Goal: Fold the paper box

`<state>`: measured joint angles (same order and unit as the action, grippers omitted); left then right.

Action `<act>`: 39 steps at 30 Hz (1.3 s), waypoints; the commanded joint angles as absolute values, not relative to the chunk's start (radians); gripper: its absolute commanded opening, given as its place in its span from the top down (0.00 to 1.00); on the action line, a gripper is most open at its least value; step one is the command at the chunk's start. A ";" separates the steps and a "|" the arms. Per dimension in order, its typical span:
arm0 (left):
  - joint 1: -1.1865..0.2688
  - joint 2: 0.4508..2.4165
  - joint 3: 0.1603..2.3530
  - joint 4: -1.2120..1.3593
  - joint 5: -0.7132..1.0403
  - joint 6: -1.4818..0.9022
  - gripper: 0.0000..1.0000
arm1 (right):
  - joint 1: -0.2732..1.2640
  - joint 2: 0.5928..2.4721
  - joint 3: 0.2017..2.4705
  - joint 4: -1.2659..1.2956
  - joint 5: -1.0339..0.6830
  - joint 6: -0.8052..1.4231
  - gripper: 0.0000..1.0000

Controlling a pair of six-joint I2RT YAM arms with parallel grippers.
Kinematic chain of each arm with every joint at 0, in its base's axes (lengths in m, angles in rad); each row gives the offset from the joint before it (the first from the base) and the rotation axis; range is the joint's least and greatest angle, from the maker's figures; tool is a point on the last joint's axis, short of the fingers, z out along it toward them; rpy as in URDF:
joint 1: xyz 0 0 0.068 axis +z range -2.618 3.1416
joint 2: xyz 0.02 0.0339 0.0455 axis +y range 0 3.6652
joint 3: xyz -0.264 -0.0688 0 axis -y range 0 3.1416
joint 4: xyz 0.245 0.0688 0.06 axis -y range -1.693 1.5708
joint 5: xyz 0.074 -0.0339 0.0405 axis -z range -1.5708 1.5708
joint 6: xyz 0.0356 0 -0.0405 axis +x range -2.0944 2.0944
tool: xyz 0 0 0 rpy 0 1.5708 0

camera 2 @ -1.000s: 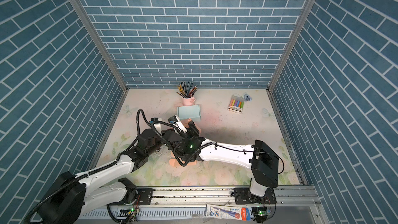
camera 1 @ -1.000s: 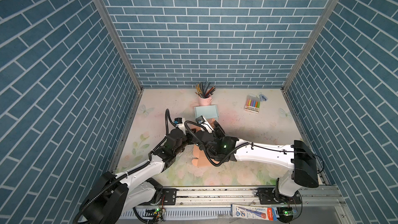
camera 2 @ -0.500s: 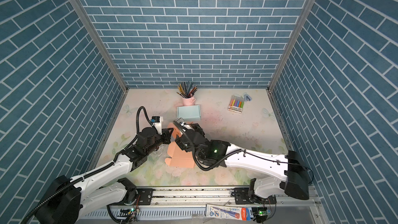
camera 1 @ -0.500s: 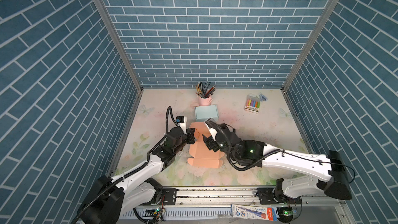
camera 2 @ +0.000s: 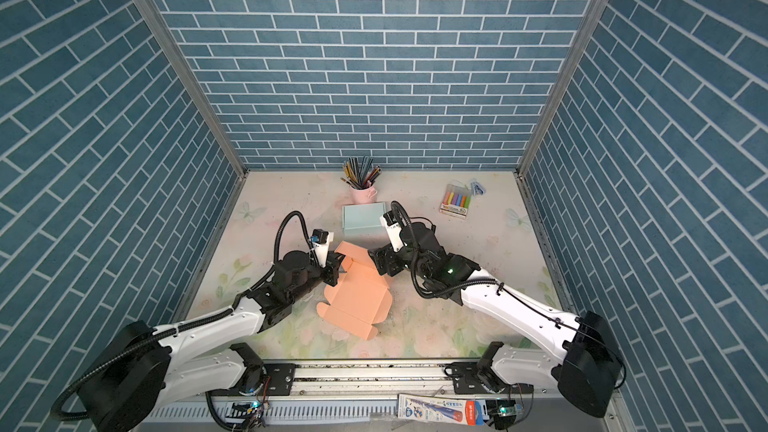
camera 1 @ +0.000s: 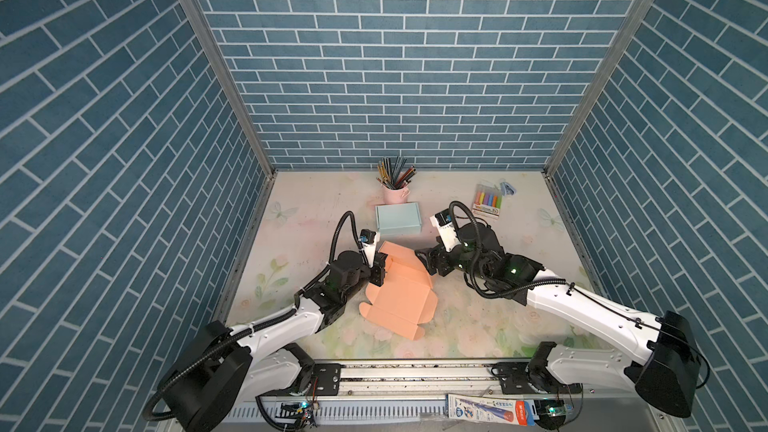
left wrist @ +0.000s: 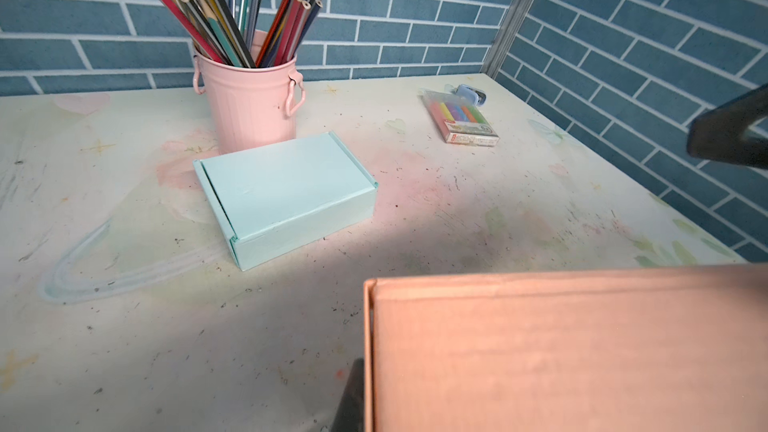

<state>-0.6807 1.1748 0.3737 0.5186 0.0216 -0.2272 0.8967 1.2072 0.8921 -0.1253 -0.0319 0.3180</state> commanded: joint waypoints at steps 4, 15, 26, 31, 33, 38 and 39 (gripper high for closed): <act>-0.737 1.268 0.329 0.714 0.006 -0.133 1.00 | 0.872 1.256 0.839 -0.025 -0.255 0.383 0.19; -0.813 1.443 0.344 0.841 -0.054 -0.082 1.00 | 0.842 1.392 0.753 0.070 -0.364 0.424 0.20; -0.827 1.566 0.357 0.897 -0.119 -0.070 0.99 | 0.842 1.443 0.732 0.095 -0.388 0.433 0.23; -0.831 1.576 0.346 0.916 -0.118 -0.078 0.94 | 0.841 1.442 0.744 0.042 -0.330 0.417 0.25; -0.830 1.571 0.340 0.920 -0.118 -0.080 0.91 | 0.842 1.442 0.751 0.022 -0.311 0.409 0.26; -0.839 1.560 0.334 0.917 -0.117 -0.082 0.86 | 0.842 1.437 0.767 -0.015 -0.271 0.397 0.29; -0.840 1.561 0.333 0.916 -0.117 -0.084 0.85 | 0.842 1.435 0.767 -0.017 -0.267 0.395 0.30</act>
